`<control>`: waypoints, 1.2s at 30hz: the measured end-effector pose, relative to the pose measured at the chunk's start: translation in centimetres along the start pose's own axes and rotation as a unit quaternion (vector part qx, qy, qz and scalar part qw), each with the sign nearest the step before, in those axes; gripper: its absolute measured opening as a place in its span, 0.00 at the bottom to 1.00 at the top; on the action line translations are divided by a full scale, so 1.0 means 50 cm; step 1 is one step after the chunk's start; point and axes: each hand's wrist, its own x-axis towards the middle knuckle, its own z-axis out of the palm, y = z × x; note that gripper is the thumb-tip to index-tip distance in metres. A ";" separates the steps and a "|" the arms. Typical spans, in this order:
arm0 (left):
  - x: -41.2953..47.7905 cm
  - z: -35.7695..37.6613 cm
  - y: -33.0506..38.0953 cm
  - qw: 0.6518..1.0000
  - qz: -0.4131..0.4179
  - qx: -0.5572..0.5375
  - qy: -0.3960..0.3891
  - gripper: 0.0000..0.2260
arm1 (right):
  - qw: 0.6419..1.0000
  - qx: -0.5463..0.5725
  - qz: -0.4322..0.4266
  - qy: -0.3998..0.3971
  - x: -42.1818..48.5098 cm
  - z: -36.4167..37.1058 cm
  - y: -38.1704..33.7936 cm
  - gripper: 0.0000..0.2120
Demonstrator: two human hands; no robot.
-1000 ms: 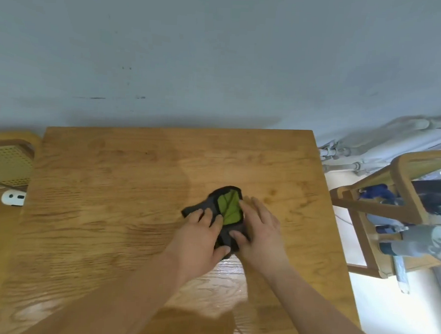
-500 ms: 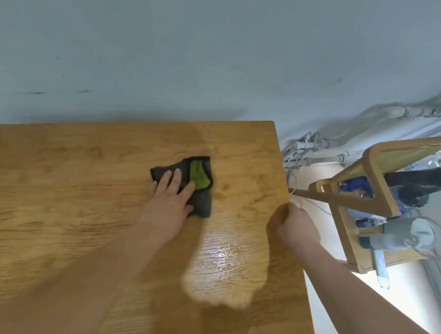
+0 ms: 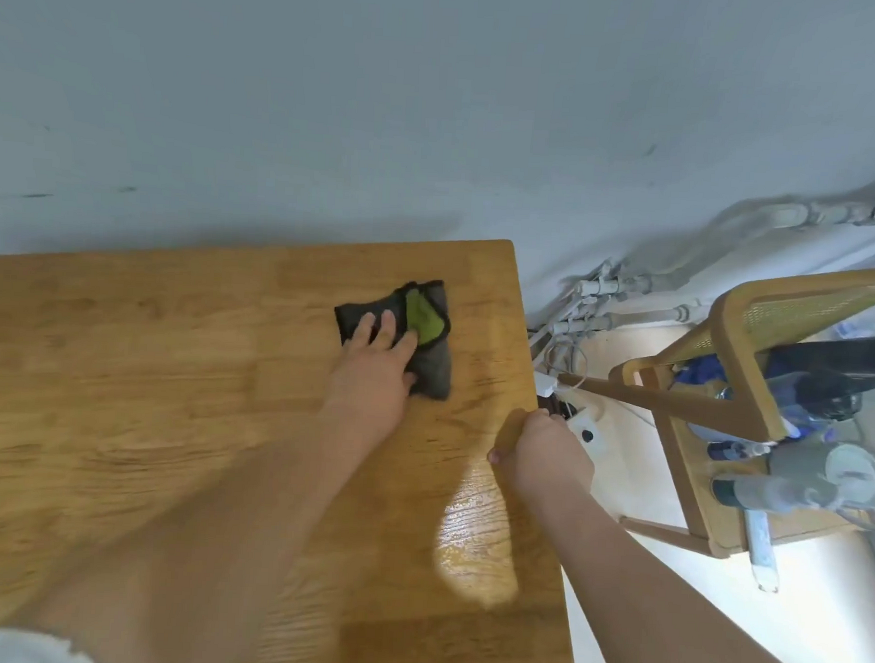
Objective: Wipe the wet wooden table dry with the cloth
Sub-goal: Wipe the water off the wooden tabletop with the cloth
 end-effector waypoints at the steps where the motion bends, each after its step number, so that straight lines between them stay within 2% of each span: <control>1: -0.008 0.014 0.029 1.000 -0.015 -0.005 0.011 0.27 | 1.000 0.001 -0.003 0.001 0.000 -0.003 0.001 0.32; 3: -0.039 0.044 0.088 1.000 0.023 0.007 0.003 0.28 | 1.000 -0.004 -0.012 0.004 -0.001 -0.010 0.003 0.26; 6: -0.067 0.062 0.118 0.982 0.167 0.074 -0.042 0.28 | 0.999 -0.007 -0.028 0.032 -0.005 -0.015 0.005 0.12; 8: -0.034 0.039 0.086 0.970 0.211 0.101 -0.062 0.28 | 0.999 -0.002 -0.024 0.025 -0.006 -0.018 0.003 0.13; 9: -0.013 0.021 0.066 0.971 0.207 0.105 -0.063 0.29 | 1.000 0.000 -0.020 0.010 -0.006 -0.021 0.002 0.17; 11: 0.018 -0.012 0.036 0.986 0.145 0.077 -0.036 0.30 | 1.000 0.000 -0.016 -0.009 -0.005 -0.026 0.001 0.21; 13: 0.019 -0.019 0.044 0.997 0.073 -0.002 -0.013 0.31 | 1.000 -0.003 -0.021 -0.013 -0.005 -0.031 -0.003 0.20; 15: 0.000 -0.011 0.079 0.995 0.036 -0.094 -0.014 0.31 | 1.000 -0.006 -0.022 -0.014 -0.005 -0.032 -0.005 0.19; 18: -0.005 -0.017 0.106 0.981 -0.005 -0.192 0.021 0.21 | 0.999 -0.025 -0.018 -0.010 -0.002 -0.039 -0.011 0.18; 20: 0.010 -0.043 0.100 0.978 -0.021 -0.189 0.082 0.13 | 0.999 -0.048 -0.012 -0.010 0.004 -0.047 -0.018 0.17; 22: 0.018 -0.073 0.084 0.979 -0.040 -0.162 0.118 0.14 | 0.998 -0.062 -0.012 -0.007 0.008 -0.052 -0.027 0.16; 24: 0.022 -0.096 0.060 0.982 -0.068 -0.134 0.112 0.13 | 0.998 -0.064 -0.013 0.001 0.014 -0.052 -0.035 0.14; 26: 0.017 -0.099 0.025 0.981 -0.107 -0.124 0.099 0.07 | 0.998 -0.064 -0.010 0.002 0.019 -0.050 -0.040 0.15; 27: 0.009 -0.097 0.014 0.981 -0.117 -0.122 0.092 0.10 | 0.998 -0.064 -0.009 0.001 0.022 -0.049 -0.041 0.15; 29: -0.012 -0.094 0.023 0.986 -0.072 -0.125 0.089 0.21 | 0.998 -0.067 -0.005 -0.005 0.024 -0.051 -0.040 0.17; 31: -0.026 -0.088 0.060 0.990 0.043 -0.104 0.088 0.24 | 0.998 -0.060 0.006 -0.009 0.024 -0.055 -0.038 0.17; 33: -0.022 -0.066 0.088 0.989 0.141 -0.034 0.003 0.28 | 0.999 -0.047 0.013 -0.006 0.020 -0.053 -0.033 0.16; 35: 0.004 -0.039 0.075 0.980 0.177 0.063 -0.068 0.32 | 0.999 -0.035 0.013 -0.001 0.015 -0.048 -0.027 0.17; 36: 0.026 -0.033 0.058 0.976 0.178 0.103 -0.068 0.33 | 1.000 -0.026 0.014 -0.001 0.014 -0.044 -0.022 0.18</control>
